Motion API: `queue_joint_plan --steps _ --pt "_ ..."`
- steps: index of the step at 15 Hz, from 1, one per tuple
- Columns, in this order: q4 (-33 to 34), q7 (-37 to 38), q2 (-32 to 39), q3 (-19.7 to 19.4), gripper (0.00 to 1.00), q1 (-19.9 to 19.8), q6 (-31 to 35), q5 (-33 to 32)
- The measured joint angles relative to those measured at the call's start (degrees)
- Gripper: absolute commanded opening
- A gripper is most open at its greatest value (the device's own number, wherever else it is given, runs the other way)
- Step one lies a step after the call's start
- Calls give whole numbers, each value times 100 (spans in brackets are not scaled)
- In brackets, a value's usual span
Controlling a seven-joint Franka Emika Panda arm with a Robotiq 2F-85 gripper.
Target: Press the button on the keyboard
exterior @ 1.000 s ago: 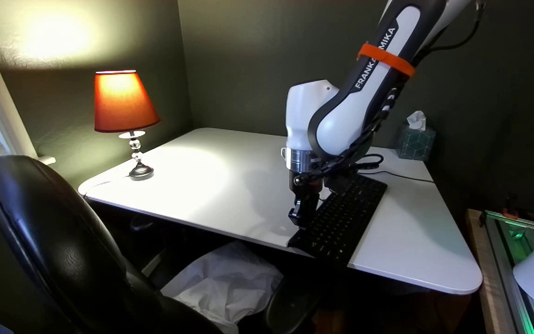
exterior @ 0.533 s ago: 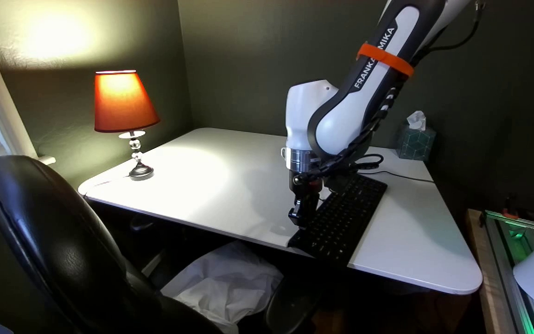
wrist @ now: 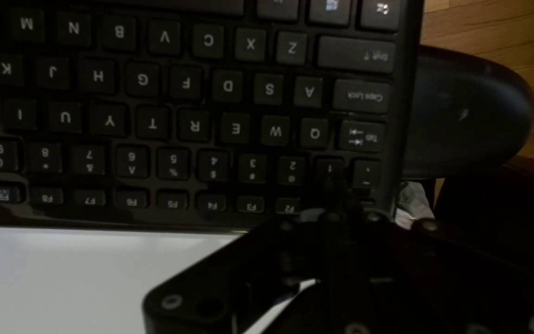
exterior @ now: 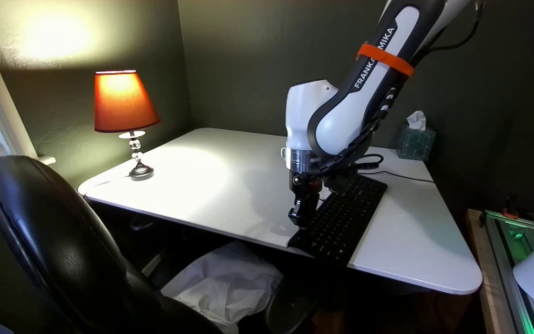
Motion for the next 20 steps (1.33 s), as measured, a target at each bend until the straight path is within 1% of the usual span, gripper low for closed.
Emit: queue_joint_plan --steps 7,8,9,11,13,16,20 --pt "-51 -10 -128 61 0 -1 0 0" --pt "-67 -9 -176 81 5 0 1 0" --pt "-85 -10 -230 100 28 1 1 0" --pt "-140 -9 -349 123 30 2 2 0" --pt "-188 -7 -469 126 44 2 6 0" --pt "-265 -2 -670 116 68 3 7 -7" --pt "-446 28 -1005 72 96 13 7 -88"
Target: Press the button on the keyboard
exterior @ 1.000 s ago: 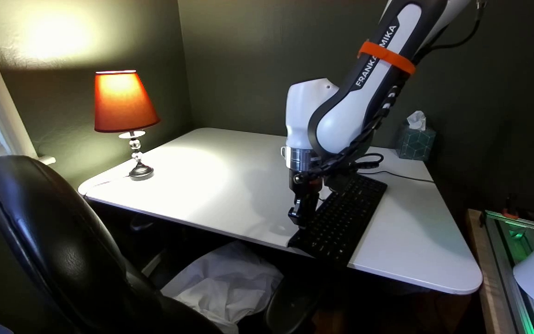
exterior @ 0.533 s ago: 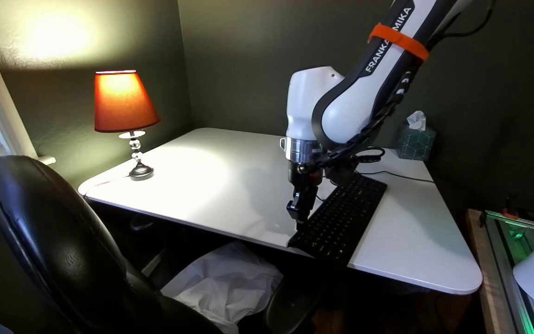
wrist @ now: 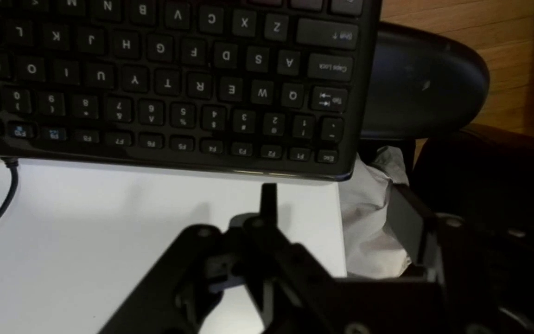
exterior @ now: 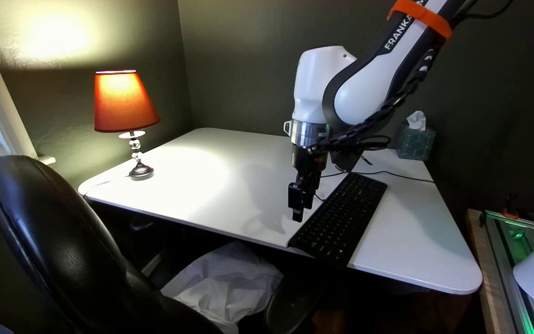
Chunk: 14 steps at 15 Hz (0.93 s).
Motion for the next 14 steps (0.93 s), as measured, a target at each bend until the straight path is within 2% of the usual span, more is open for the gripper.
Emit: queue_joint_plan --steps 1,14 --pt "-54 35 -90 -16 100 6 0 -47" --pt "-683 663 -1364 -62 100 15 -113 -711"
